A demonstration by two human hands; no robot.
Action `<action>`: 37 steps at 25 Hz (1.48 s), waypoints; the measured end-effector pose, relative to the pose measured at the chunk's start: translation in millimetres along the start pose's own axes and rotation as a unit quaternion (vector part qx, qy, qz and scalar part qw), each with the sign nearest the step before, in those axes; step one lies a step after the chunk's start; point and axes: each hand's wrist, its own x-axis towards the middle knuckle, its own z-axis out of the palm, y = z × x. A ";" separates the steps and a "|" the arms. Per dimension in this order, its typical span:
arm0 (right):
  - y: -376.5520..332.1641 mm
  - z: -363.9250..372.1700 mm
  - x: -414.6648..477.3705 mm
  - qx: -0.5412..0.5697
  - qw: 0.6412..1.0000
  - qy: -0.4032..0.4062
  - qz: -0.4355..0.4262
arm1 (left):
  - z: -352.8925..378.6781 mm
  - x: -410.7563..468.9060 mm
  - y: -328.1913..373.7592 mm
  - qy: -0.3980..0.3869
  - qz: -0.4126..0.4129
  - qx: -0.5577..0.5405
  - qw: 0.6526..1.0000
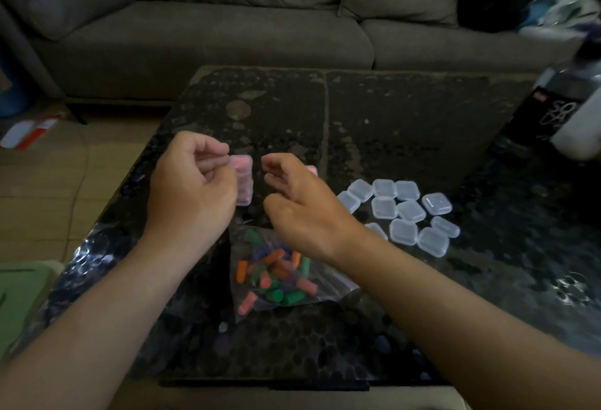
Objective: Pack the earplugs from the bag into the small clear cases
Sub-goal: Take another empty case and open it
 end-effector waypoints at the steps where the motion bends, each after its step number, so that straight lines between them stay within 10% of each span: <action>1: -0.4 -3.9 -2.6 -0.009 1.000 0.005 -0.002 | 3.0 -3.2 2.5 -0.006 0.003 -0.005 1.000; 19: 17.1 -107.5 -74.9 -0.214 0.948 0.237 0.015 | 77.6 -59.4 34.0 -0.242 0.262 0.078 0.931; 29: 28.6 -112.1 -101.4 -0.352 0.928 0.110 0.042 | 115.8 -73.8 42.2 -0.357 0.266 0.284 0.849; 37: 23.0 -107.0 -99.5 -0.348 0.932 0.076 0.066 | 114.8 -70.8 32.4 -0.359 0.231 0.276 0.861</action>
